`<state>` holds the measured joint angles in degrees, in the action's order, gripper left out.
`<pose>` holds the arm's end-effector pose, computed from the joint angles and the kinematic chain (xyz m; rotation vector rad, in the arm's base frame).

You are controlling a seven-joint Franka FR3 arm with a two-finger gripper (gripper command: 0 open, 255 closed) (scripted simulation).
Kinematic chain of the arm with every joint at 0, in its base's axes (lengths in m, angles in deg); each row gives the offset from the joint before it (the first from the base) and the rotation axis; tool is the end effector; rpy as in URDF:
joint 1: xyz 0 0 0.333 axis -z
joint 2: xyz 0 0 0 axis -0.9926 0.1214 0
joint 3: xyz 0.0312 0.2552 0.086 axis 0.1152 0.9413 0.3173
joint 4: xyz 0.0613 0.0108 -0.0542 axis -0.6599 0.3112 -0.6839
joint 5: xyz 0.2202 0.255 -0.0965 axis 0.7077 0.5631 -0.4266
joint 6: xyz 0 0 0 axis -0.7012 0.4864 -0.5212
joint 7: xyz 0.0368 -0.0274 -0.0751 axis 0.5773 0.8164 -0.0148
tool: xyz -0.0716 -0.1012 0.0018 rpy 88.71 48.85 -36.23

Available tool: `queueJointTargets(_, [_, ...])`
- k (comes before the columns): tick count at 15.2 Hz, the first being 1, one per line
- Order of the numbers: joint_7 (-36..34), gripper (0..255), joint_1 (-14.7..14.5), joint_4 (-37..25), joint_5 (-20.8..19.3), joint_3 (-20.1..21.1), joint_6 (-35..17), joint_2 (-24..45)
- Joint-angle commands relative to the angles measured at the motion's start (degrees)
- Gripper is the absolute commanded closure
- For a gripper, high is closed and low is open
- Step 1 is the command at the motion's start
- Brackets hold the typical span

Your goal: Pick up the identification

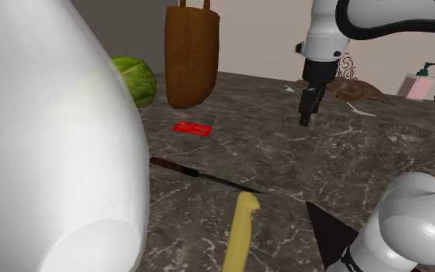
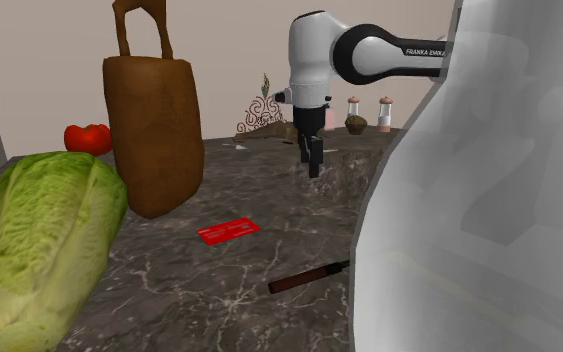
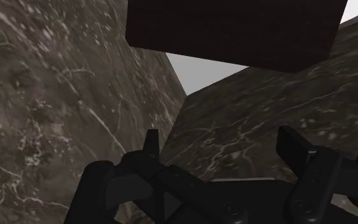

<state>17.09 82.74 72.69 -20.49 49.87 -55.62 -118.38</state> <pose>0.2770 0.0090 0.5496 2.9703 0.2514 -0.0823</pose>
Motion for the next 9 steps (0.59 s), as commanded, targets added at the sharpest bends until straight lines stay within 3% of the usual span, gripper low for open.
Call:
queueJointTargets(1, [0.0, 0, 0.0, 0.0, 0.0, 0.0, 0.0, 0.0])
queueJointTargets(9, [-0.4, 0, -5.1, 1.5, 6.9, 2.5, -15.4, 4.3])
